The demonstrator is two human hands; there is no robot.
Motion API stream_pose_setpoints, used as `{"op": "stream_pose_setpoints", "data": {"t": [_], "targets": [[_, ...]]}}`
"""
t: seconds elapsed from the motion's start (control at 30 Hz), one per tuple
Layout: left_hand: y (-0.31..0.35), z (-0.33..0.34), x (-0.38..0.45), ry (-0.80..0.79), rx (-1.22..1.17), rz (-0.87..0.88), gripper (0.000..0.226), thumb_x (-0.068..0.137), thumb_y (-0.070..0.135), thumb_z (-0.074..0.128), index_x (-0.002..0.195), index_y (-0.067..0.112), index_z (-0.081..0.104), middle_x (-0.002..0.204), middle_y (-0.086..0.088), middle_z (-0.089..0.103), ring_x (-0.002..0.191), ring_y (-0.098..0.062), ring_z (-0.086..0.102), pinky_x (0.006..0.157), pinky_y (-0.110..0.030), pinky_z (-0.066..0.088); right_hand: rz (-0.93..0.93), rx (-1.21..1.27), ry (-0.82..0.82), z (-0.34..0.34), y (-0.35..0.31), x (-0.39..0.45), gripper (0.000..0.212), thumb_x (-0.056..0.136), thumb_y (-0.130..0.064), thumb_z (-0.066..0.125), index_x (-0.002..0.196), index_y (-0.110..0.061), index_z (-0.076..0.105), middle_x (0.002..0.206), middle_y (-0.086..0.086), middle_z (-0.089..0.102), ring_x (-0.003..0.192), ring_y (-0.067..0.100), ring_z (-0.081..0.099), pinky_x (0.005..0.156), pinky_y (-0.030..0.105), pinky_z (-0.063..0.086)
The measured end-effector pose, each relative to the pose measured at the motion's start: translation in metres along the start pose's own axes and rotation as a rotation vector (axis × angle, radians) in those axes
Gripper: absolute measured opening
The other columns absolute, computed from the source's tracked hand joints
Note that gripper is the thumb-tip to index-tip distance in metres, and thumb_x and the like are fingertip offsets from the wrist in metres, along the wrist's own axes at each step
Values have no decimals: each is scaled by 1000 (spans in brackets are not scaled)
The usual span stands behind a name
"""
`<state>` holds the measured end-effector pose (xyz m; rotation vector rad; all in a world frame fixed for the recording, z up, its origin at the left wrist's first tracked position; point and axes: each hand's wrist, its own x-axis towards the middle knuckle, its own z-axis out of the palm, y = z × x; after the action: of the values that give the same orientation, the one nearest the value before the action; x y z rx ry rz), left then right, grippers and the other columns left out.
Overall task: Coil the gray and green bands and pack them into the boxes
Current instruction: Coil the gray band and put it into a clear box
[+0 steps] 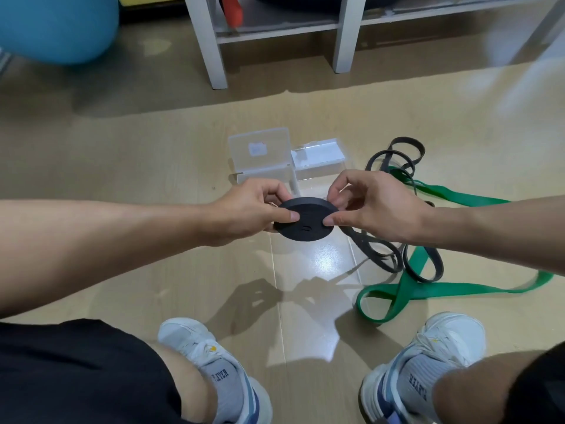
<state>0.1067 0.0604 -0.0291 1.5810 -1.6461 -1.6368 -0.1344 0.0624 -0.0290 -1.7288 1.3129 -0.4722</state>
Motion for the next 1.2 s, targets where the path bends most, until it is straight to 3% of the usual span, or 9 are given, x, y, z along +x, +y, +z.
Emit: {"op": "stream_pose_setpoints", "data": {"t": [0.17, 0.33, 0.47, 0.63, 0.7, 0.8, 0.97, 1.07, 1.2], "targets": [[4, 5, -1, -42, 185, -3, 30, 75, 28, 90, 96, 22, 69, 89, 4, 78, 82, -15, 73, 80, -32, 56, -53, -61, 34, 10, -9, -2, 18, 78, -19, 87, 85, -28, 73, 78, -12, 76, 76, 4, 72, 78, 23, 57], [11, 12, 2, -14, 420, 81, 18, 76, 33, 89, 78, 23, 73, 73, 6, 75, 73, -15, 71, 74, -35, 57, -103, -7, 10, 16, -16, -5, 20, 82, -20, 84, 95, -33, 78, 73, -23, 73, 74, -3, 70, 73, 10, 53], [6, 8, 2, -2, 241, 18, 15, 78, 23, 88, 78, 21, 73, 79, 0, 79, 76, -19, 74, 77, -37, 58, -86, 67, 55, 9, -11, -1, 22, 75, -21, 89, 89, -24, 72, 82, -4, 75, 75, 14, 71, 77, 26, 60], [0, 4, 2, -7, 41, -9, 16, 85, 9, 81, 81, 13, 66, 81, -5, 76, 73, -17, 69, 73, -31, 52, -35, 100, 13, 0, -9, 0, 27, 71, -14, 91, 86, -13, 68, 68, -11, 69, 64, 2, 64, 67, 15, 53], [0, 3, 1, -29, 24, -19, 17, 84, 12, 83, 84, 13, 66, 88, -10, 77, 78, -20, 71, 78, -37, 55, -39, 81, 22, 0, -11, 1, 26, 73, -11, 90, 86, -15, 68, 70, -8, 69, 66, 6, 66, 69, 19, 56], [5, 6, 1, -48, 145, -9, 32, 72, 30, 91, 93, 19, 70, 94, -6, 79, 84, -24, 74, 84, -38, 56, -88, -10, 22, 5, -17, 1, 23, 75, -13, 90, 83, -23, 70, 77, -4, 75, 74, 15, 72, 78, 32, 60], [14, 11, 5, 39, 441, 87, 18, 75, 34, 88, 76, 24, 73, 69, 2, 72, 61, -12, 62, 61, -35, 53, -126, -76, 10, 11, -24, 0, 23, 76, -21, 89, 86, -23, 68, 79, -5, 73, 76, 13, 70, 77, 31, 57], [9, 8, 4, 53, 269, 13, 17, 78, 26, 88, 83, 17, 74, 67, 7, 71, 59, -6, 62, 54, -18, 44, -69, -21, 16, 7, -17, 4, 28, 72, -21, 92, 82, -19, 66, 78, -3, 72, 75, 16, 68, 75, 31, 57], [1, 3, 3, 11, 55, -20, 13, 86, 14, 81, 87, 9, 69, 75, -1, 75, 70, -12, 68, 68, -25, 52, -11, 6, -33, 1, -6, 2, 31, 71, -16, 92, 85, -17, 65, 77, 1, 72, 69, 13, 67, 74, 31, 58]]}}
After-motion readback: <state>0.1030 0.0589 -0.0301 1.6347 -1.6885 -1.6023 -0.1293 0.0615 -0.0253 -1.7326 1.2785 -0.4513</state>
